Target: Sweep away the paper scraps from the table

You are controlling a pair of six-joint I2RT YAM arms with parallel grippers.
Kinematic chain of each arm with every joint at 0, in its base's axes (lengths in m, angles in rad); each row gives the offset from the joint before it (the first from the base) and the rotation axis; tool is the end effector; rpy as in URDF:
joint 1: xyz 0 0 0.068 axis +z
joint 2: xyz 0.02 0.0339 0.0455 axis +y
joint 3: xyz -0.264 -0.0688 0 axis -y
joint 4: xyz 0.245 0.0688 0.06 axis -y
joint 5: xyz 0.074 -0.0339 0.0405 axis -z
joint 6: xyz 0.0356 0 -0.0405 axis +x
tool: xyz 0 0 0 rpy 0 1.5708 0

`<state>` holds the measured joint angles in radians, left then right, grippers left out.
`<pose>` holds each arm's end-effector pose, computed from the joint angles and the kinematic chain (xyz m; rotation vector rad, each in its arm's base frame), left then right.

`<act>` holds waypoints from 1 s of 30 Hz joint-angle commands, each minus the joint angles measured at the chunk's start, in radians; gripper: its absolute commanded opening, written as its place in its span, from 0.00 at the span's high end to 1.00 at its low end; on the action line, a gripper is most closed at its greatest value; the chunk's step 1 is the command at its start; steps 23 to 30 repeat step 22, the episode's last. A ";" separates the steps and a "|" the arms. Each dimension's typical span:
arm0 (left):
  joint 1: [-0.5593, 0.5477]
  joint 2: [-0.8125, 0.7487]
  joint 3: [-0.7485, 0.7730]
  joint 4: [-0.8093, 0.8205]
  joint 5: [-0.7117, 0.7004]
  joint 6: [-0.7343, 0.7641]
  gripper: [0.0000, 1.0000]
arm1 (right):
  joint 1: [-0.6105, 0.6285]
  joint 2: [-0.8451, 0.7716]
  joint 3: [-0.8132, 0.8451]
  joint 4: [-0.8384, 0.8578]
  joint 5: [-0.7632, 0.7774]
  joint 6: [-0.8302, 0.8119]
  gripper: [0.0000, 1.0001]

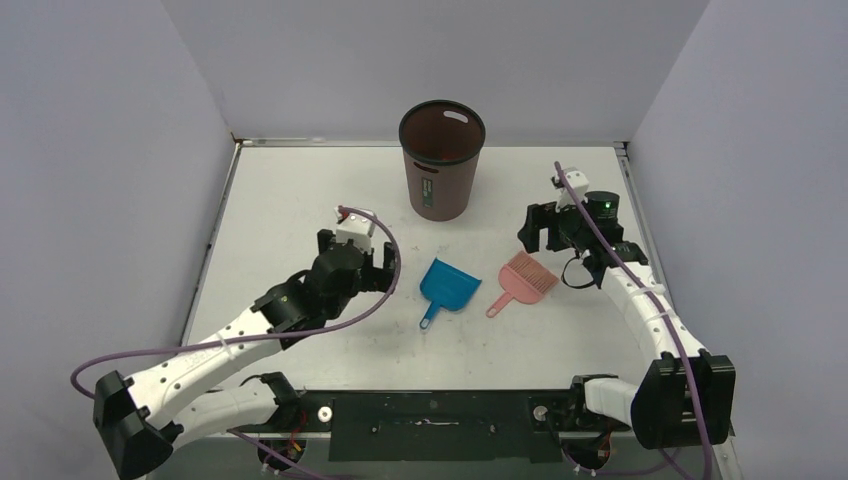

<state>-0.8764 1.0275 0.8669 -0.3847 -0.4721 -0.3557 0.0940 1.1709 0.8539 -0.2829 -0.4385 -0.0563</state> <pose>0.1566 -0.1628 0.3047 0.2585 2.0451 -0.2635 0.2538 0.0391 0.2773 -0.4102 2.1080 0.4964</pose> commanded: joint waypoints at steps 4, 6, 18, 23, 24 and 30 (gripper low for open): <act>0.021 -0.147 -0.144 0.178 -0.077 0.018 0.04 | -0.047 -0.018 -0.017 0.178 0.139 0.177 0.10; 0.021 -0.142 -0.141 0.173 -0.060 0.031 0.03 | -0.054 -0.021 -0.015 0.167 0.174 0.186 0.10; 0.029 -0.003 -0.059 0.064 -0.051 0.063 0.03 | -0.127 -0.060 -0.040 0.162 0.099 0.154 0.10; 0.029 -0.009 -0.063 0.067 -0.053 0.063 0.03 | -0.134 -0.066 -0.054 0.171 0.060 0.161 0.10; 0.029 -0.009 -0.063 0.067 -0.053 0.063 0.03 | -0.134 -0.066 -0.054 0.171 0.060 0.161 0.10; 0.029 -0.009 -0.063 0.067 -0.053 0.063 0.03 | -0.134 -0.066 -0.054 0.171 0.060 0.161 0.10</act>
